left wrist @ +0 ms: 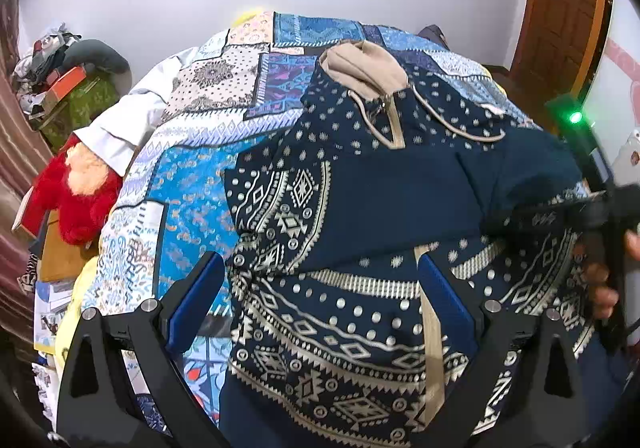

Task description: Fold large clothes

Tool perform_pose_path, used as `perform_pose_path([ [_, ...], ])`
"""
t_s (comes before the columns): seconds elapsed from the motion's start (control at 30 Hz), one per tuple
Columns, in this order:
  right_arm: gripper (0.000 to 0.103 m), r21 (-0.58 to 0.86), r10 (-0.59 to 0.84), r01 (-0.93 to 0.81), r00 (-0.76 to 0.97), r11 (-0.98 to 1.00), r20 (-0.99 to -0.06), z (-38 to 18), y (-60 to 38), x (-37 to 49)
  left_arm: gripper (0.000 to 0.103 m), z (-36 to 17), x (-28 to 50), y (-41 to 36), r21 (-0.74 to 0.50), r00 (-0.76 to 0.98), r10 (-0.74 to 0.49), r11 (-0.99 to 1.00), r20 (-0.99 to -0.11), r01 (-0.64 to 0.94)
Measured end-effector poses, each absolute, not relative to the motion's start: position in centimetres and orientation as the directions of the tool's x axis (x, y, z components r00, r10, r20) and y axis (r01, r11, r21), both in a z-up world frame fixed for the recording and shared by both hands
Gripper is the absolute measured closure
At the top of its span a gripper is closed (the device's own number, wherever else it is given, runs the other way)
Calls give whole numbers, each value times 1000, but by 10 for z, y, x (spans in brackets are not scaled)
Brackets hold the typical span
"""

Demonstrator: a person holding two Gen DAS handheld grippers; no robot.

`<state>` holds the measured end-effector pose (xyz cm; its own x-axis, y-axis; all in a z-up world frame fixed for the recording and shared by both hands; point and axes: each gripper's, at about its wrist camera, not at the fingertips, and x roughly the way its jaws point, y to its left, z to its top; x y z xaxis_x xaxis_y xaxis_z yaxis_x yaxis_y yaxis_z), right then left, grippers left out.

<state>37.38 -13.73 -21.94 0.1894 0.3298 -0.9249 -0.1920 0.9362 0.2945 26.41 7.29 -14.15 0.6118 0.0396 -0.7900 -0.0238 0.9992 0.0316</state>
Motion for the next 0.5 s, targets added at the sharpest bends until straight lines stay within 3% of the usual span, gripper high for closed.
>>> perform_pose_path([
  [0.3,93,375,396,-196,80,906,-915,-211,-179,337,5,-148,268,42,-2,582,-24,999,-813,38],
  [0.5,93,295,345,-213,255,931,-904,-166,-237,310,5,-128,290,-13,14,604,-81,988,-793,152],
])
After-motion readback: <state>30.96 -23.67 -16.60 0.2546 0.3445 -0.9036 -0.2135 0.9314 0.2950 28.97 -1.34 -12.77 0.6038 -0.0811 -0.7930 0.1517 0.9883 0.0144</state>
